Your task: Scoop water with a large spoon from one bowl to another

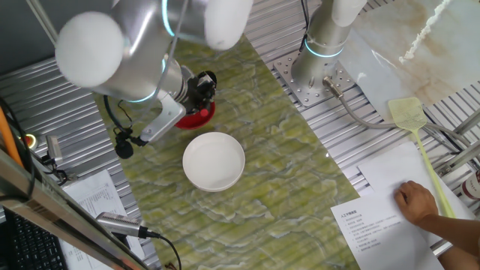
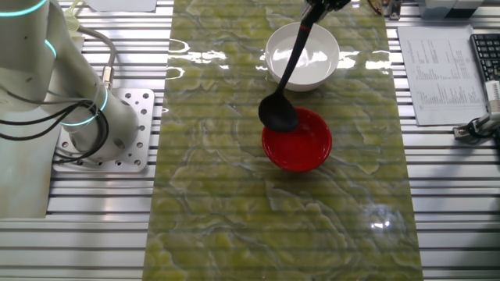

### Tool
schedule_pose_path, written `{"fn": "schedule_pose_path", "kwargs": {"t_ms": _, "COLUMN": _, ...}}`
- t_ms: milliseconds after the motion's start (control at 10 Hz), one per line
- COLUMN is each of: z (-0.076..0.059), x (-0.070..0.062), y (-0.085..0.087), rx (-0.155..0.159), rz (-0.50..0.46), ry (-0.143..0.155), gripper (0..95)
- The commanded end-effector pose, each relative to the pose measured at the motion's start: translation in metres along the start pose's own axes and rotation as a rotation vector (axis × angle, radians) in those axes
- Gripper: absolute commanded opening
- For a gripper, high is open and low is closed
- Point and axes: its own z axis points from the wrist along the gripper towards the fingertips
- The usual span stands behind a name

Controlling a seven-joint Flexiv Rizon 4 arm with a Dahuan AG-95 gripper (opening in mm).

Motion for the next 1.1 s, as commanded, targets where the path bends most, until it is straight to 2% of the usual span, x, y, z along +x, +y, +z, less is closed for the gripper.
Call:
{"fn": "schedule_pose_path", "kwargs": {"t_ms": 100, "z": 0.0012, "x": -0.0002, "y": 0.0023, "rx": 0.122, "rz": 0.076, "ry": 0.007, "gripper": 0.0}}
{"fn": "schedule_pose_path", "kwargs": {"t_ms": 200, "z": 0.0024, "x": 0.0002, "y": 0.0013, "rx": 0.152, "rz": 0.086, "ry": 0.011, "gripper": 0.0}}
{"fn": "schedule_pose_path", "kwargs": {"t_ms": 600, "z": 0.0069, "x": 0.0011, "y": -0.0032, "rx": 0.215, "rz": 0.107, "ry": 0.015, "gripper": 0.0}}
{"fn": "schedule_pose_path", "kwargs": {"t_ms": 800, "z": 0.0084, "x": 0.0015, "y": -0.0047, "rx": 0.257, "rz": 0.114, "ry": 0.019, "gripper": 0.0}}
{"fn": "schedule_pose_path", "kwargs": {"t_ms": 1100, "z": 0.0110, "x": 0.0018, "y": -0.0070, "rx": 0.285, "rz": 0.137, "ry": 0.016, "gripper": 0.0}}
